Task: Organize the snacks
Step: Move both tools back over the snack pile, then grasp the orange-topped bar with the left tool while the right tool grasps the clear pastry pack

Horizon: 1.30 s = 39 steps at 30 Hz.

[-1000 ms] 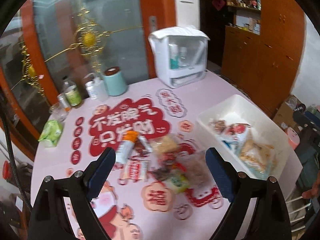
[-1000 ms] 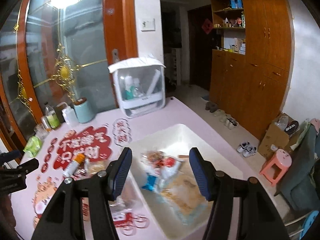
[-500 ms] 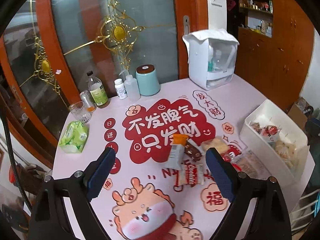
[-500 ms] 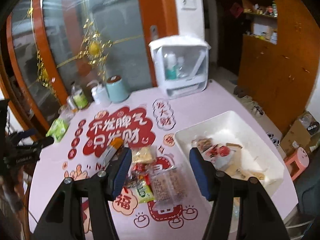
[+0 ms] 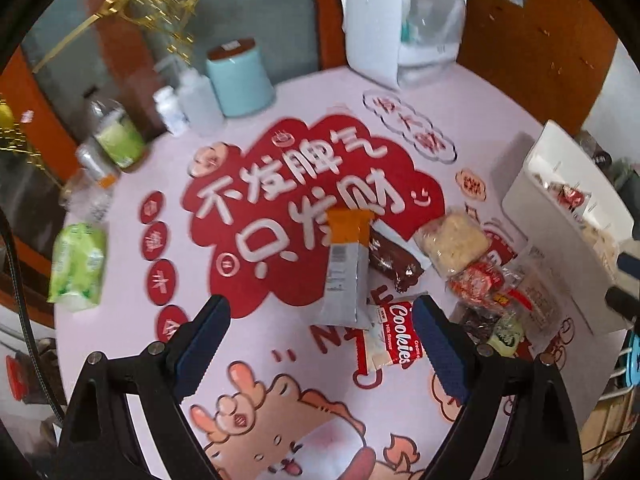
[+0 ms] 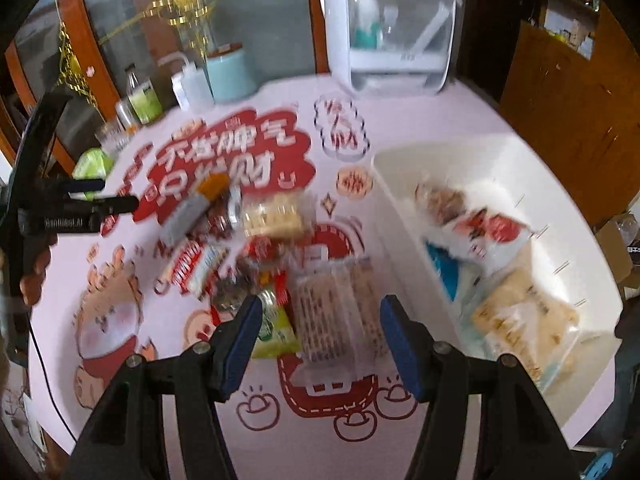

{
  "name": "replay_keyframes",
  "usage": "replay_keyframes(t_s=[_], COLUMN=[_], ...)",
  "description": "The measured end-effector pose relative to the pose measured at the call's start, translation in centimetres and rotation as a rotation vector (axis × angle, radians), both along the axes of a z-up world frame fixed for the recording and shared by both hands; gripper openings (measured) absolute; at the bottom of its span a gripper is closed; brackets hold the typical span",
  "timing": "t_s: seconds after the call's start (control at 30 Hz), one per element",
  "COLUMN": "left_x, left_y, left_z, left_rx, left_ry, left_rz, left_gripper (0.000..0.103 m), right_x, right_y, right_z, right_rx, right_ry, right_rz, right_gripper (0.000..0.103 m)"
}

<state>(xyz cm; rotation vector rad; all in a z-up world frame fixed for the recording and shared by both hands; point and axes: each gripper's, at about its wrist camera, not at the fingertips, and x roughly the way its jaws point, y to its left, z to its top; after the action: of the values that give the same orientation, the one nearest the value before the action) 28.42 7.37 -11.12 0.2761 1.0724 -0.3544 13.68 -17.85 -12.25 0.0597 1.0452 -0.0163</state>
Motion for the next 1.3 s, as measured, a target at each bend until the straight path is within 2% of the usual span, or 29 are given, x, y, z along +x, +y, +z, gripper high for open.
replay_keyframes(t_s=[0.2,0.47,0.6,0.73,1.0,1.1,1.2,1.3], left_x=[2.1,3.6,4.2,5.0,6.4,6.8,6.7,6.4], left_y=[-1.6,-2.7,-3.2,-3.4,-3.9,-4.2,-4.5,-4.9], left_z=[-4.4,-7.5,-8.6,-9.7,-11.6,-12.2,-12.2,-12.0], left_rx=[0.036,0.059,0.057,0.051,0.053,0.063,0.044,0.043], left_ry=[0.079,0.136,0.157,0.181,0.219,0.228,0.231,0.221], left_rz=[-0.022,-0.026,-0.018,0.0,0.037,0.035,0.023,-0.005], left_gripper=[0.091,0.091,0.091,0.091,0.091,0.083,0.072,0.054], right_x=[1.1,2.9,3.5,4.1,5.1,5.2,5.1,4.7], right_y=[0.7,-0.2,-0.4,-0.1,1.3,1.1,0.7,0.7], right_z=[-3.4,-6.3,-6.9,-7.5,-9.6,-9.6,-9.3,-9.1], right_rx=[-0.032,-0.034,-0.063,-0.109,-0.187,-0.171,-0.152,-0.128], right_ry=[0.071,0.129,0.129,0.138,0.204,0.215,0.213,0.21], right_rz=[0.033,0.006,0.006,0.007,0.028,0.019,0.014,0.015], right_gripper=[0.062,0.062,0.063,0.072,0.084,0.081,0.071,0.066])
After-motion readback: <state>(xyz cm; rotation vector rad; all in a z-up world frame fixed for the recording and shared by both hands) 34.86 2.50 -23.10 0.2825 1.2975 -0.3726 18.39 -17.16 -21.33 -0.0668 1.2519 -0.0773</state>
